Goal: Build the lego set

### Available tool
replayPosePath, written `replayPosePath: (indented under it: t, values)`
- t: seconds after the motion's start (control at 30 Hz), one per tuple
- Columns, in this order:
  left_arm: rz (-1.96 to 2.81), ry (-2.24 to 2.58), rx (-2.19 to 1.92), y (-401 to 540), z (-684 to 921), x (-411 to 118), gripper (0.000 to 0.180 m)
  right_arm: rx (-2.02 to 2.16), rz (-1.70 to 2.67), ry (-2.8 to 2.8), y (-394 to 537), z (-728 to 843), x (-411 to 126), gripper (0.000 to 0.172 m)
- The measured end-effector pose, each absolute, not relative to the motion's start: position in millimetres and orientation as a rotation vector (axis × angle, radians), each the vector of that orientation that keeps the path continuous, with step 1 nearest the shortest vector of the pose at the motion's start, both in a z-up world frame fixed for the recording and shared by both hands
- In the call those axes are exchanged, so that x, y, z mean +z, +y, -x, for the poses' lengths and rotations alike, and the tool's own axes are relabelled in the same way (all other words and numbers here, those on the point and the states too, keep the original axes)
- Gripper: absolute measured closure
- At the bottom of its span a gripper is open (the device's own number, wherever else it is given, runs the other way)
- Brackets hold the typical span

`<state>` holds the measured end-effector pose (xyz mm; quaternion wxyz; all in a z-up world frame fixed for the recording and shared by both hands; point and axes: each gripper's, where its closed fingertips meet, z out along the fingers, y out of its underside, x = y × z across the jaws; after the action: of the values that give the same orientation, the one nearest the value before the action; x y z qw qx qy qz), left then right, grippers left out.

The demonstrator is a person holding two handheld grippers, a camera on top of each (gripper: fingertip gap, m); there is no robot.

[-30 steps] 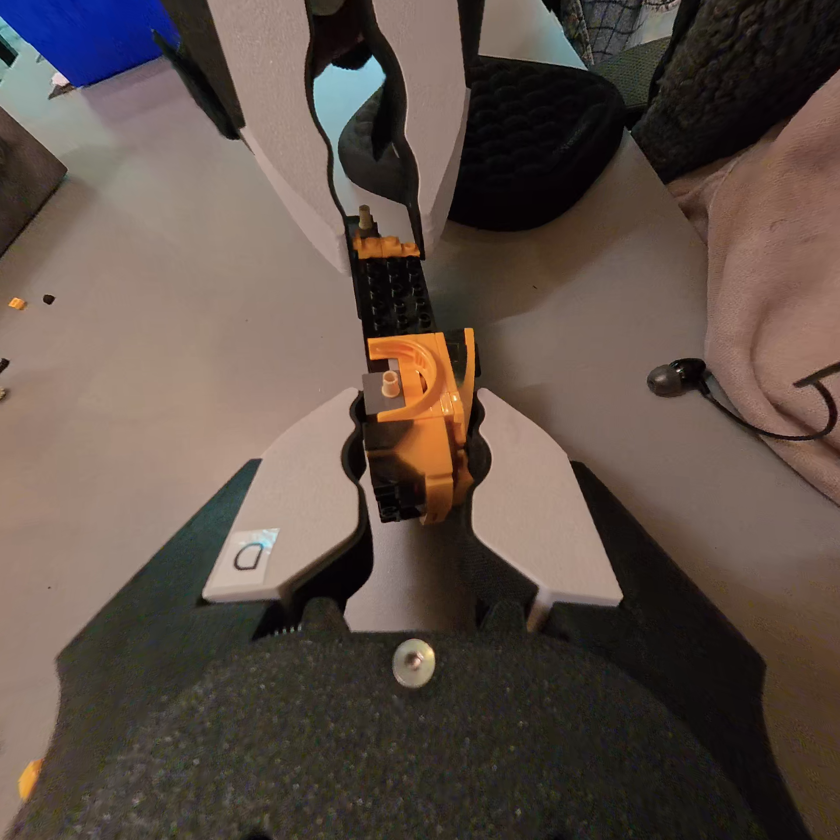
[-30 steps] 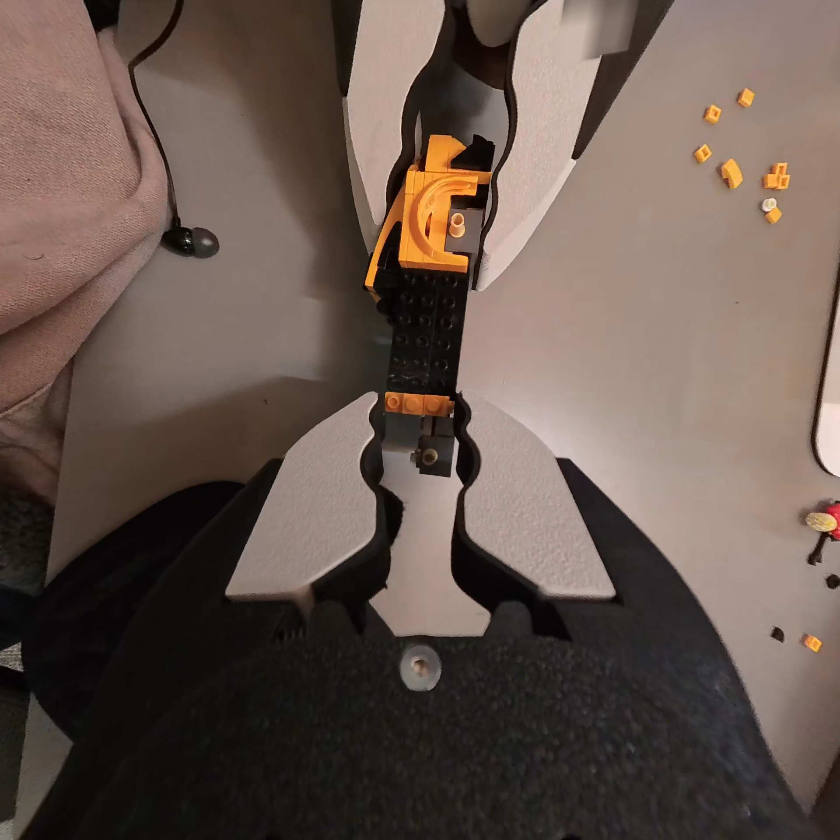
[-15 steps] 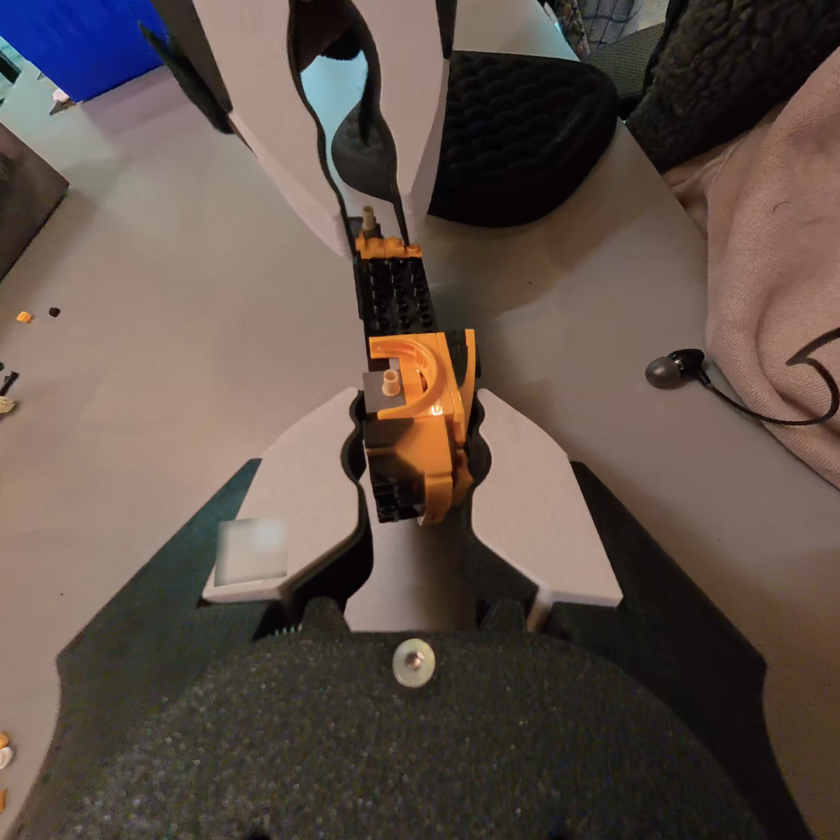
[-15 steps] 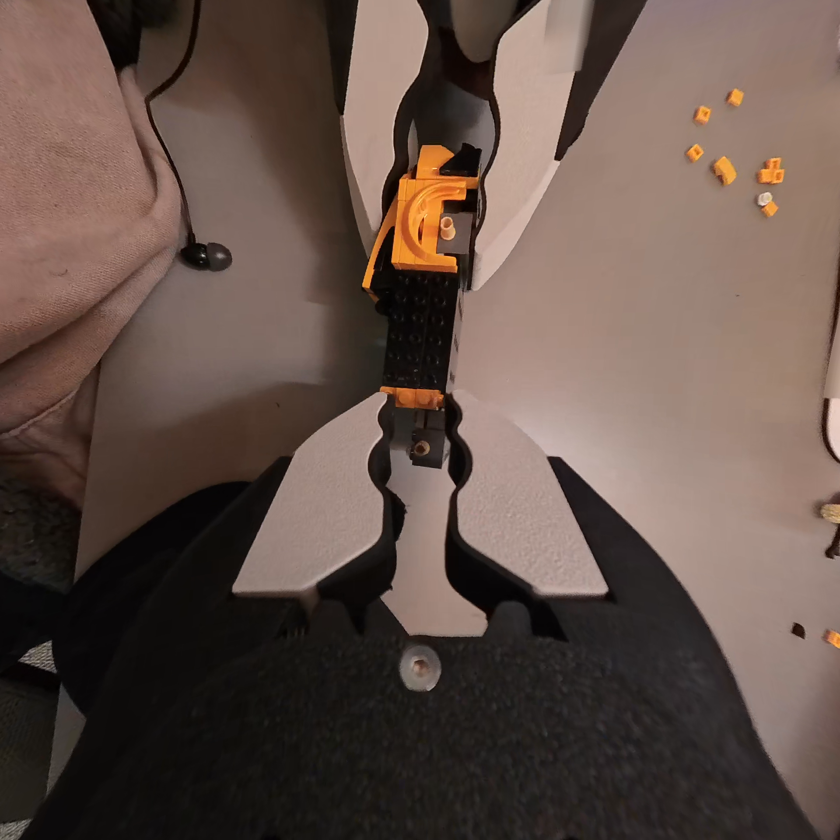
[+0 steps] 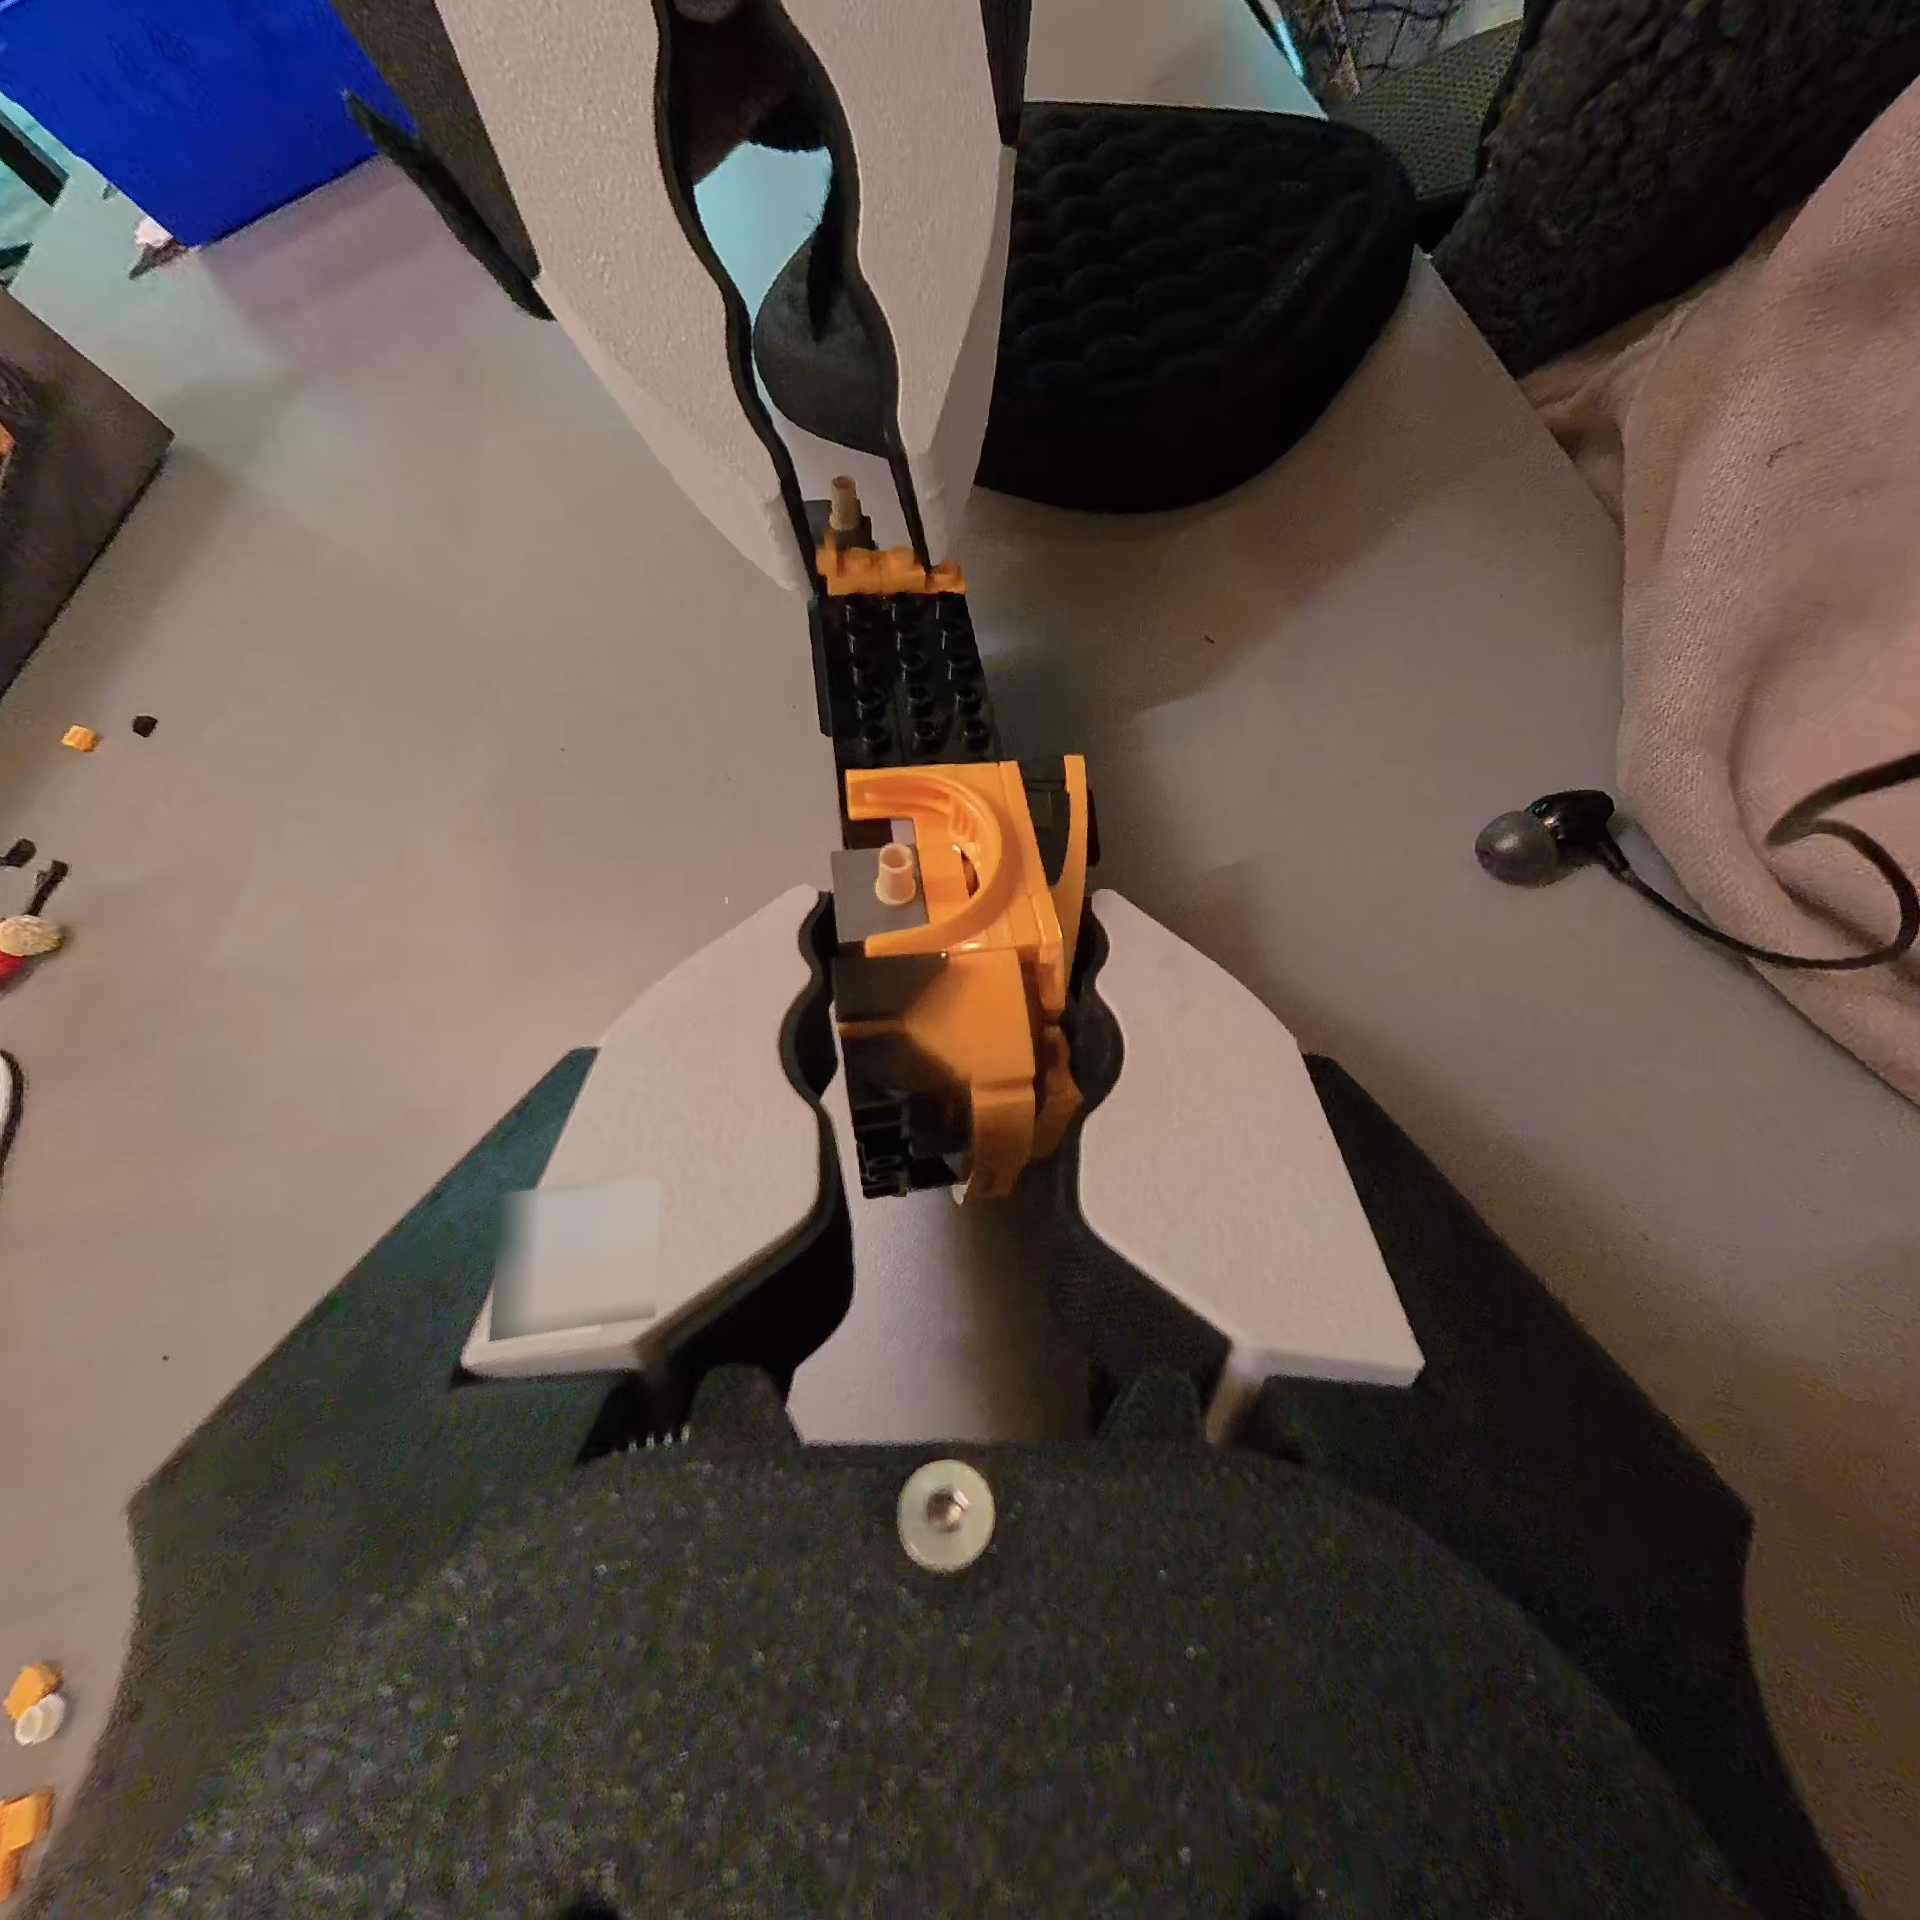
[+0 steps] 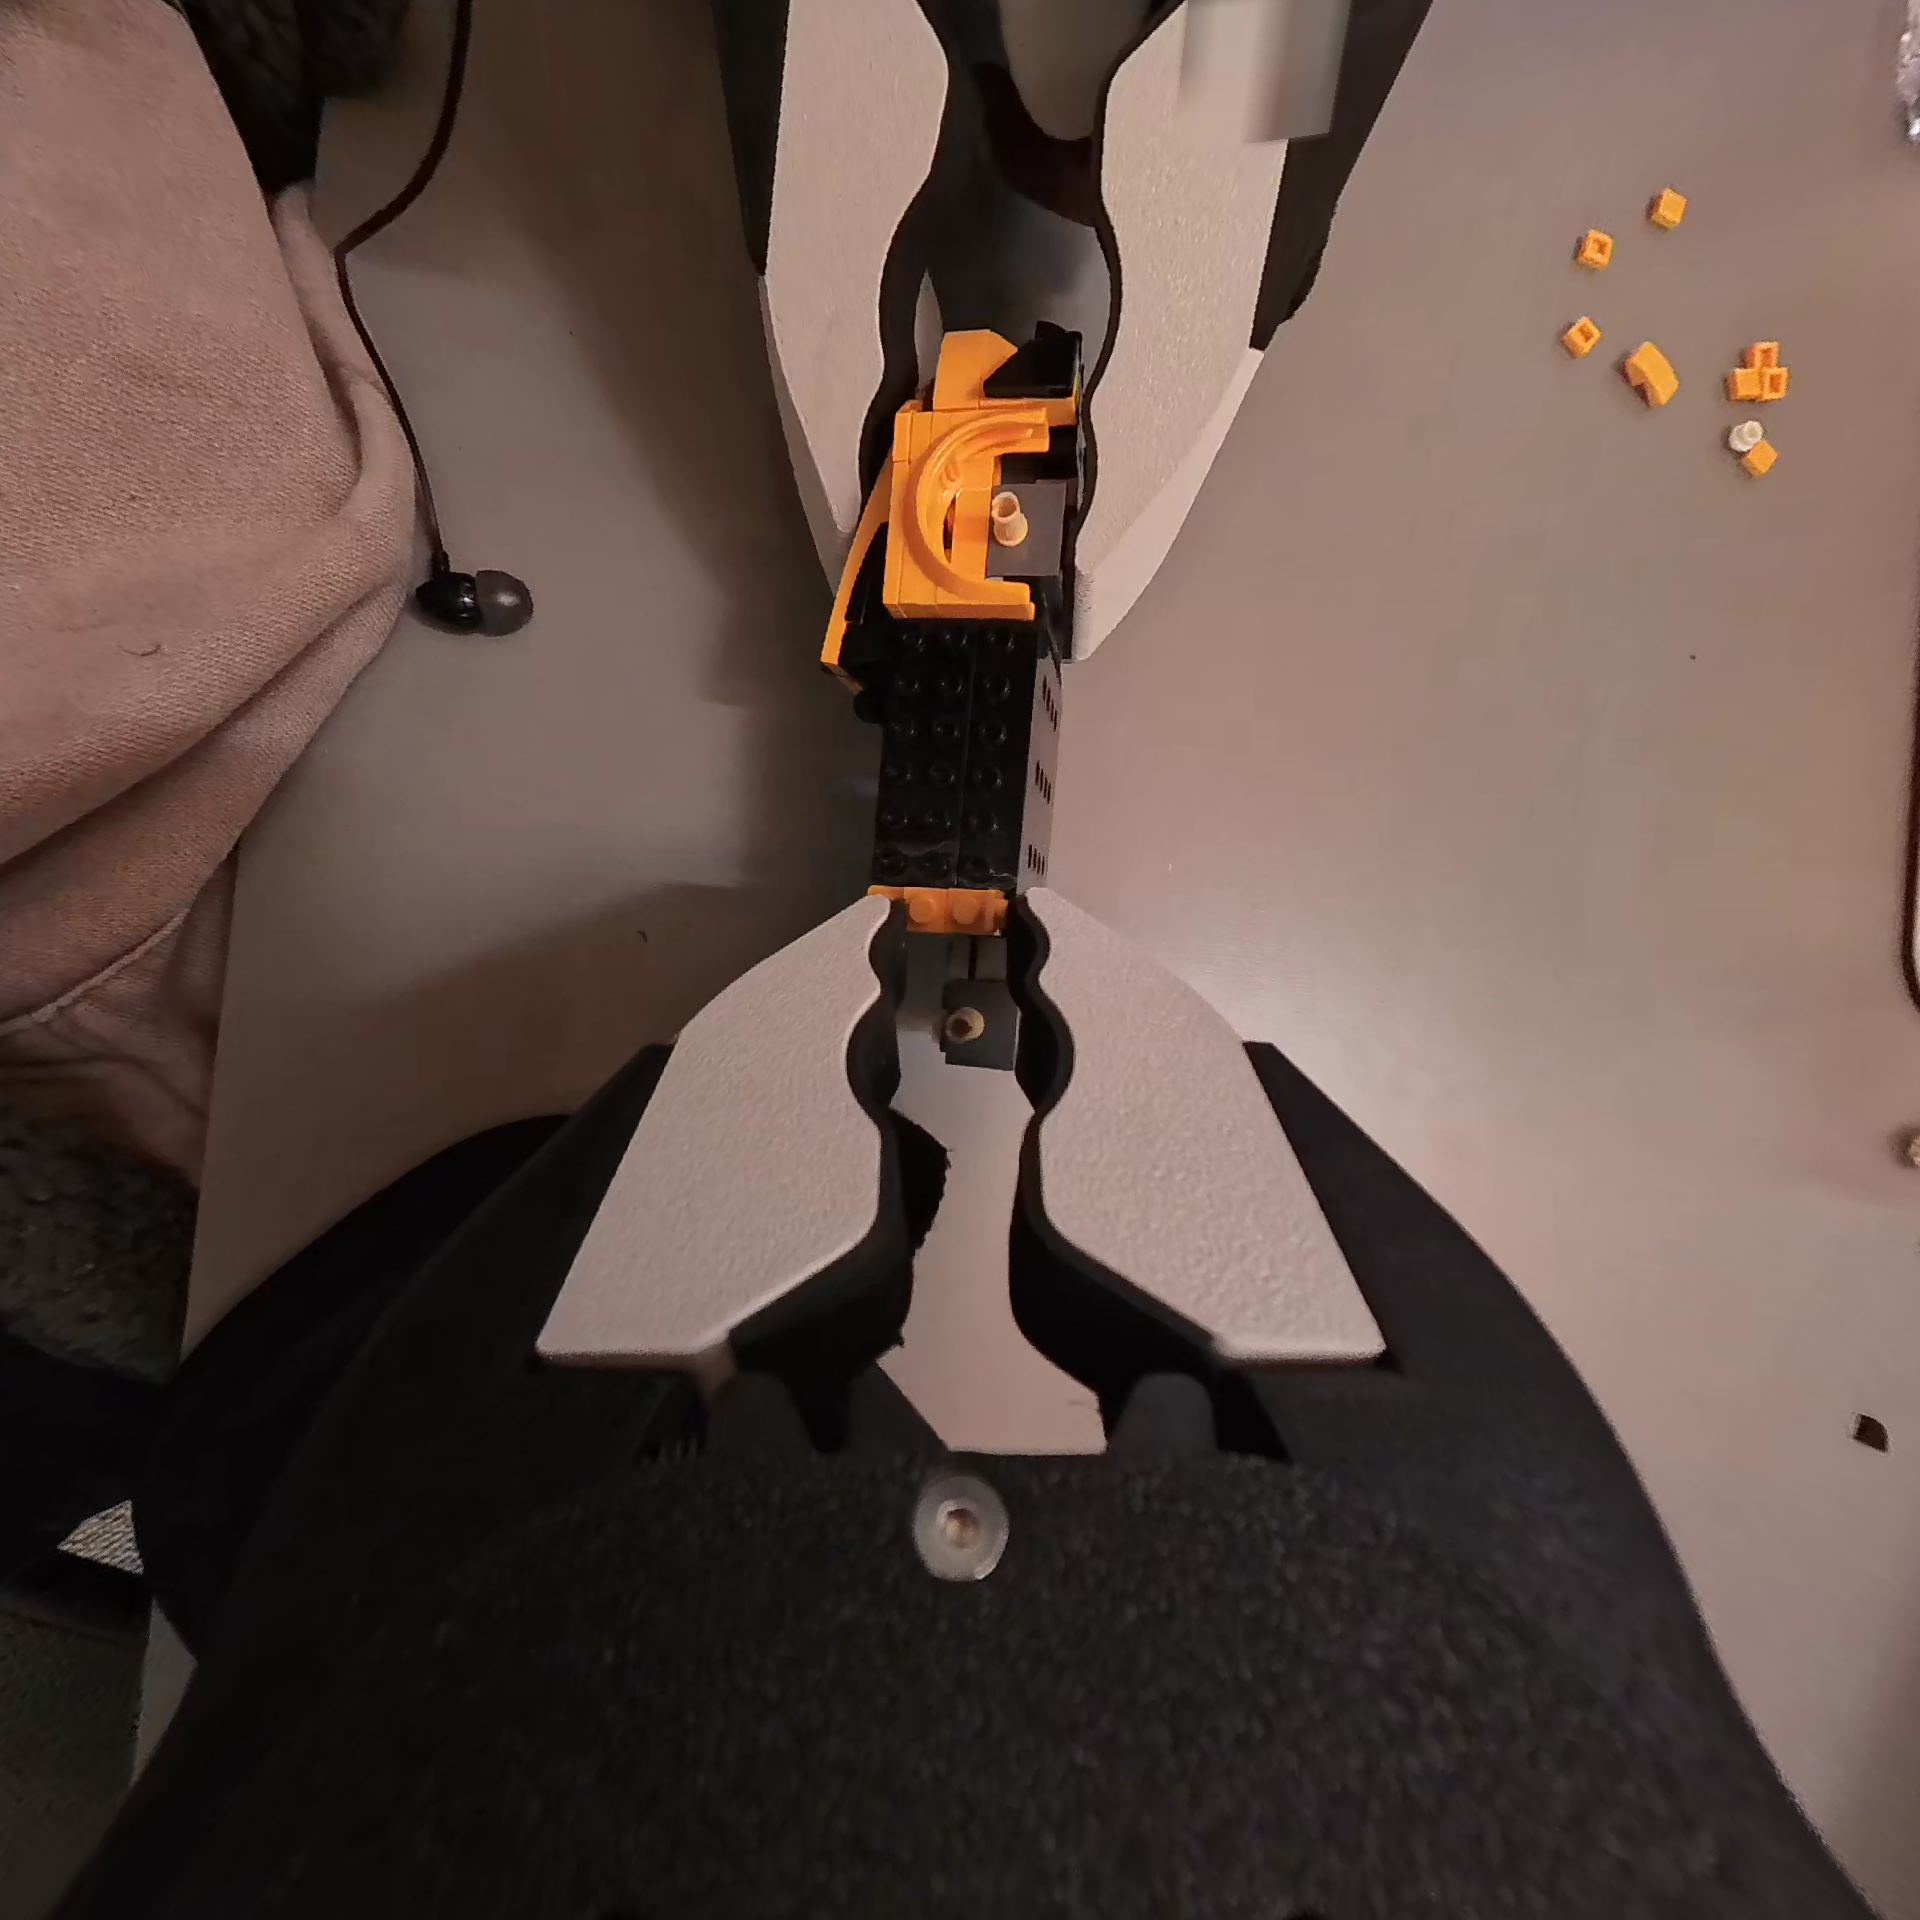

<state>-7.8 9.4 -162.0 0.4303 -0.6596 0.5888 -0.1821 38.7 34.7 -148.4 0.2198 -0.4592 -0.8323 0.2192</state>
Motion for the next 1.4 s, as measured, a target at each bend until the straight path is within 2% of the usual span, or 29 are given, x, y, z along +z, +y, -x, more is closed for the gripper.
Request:
replayPosePath:
  t: [0.13,0.23,0.37,1.07,1.4]
  values:
    - [1.607,1.493,-0.414,8.3,7.8,-162.0,0.138,0.605,1.267,-2.266,32.4,-39.4,-148.3,0.153]
    - [1.563,1.528,-0.371,6.4,7.3,-162.5,0.138,0.63,1.27,-2.24,29.8,-42.2,-146.1,0.139]
    - [1.533,1.547,-0.353,6.0,7.9,-162.7,0.138,0.651,1.275,-2.194,33.7,-47.8,-146.1,0.133]
    - [1.269,1.64,-0.139,7.8,4.5,-166.2,0.138,0.74,1.183,-2.066,34.3,-55.6,-166.7,0.138]
    - [1.444,1.516,-0.37,12.6,8.2,-165.9,0.138,0.82,1.245,-1.985,40.8,-51.1,-156.8,0.137]
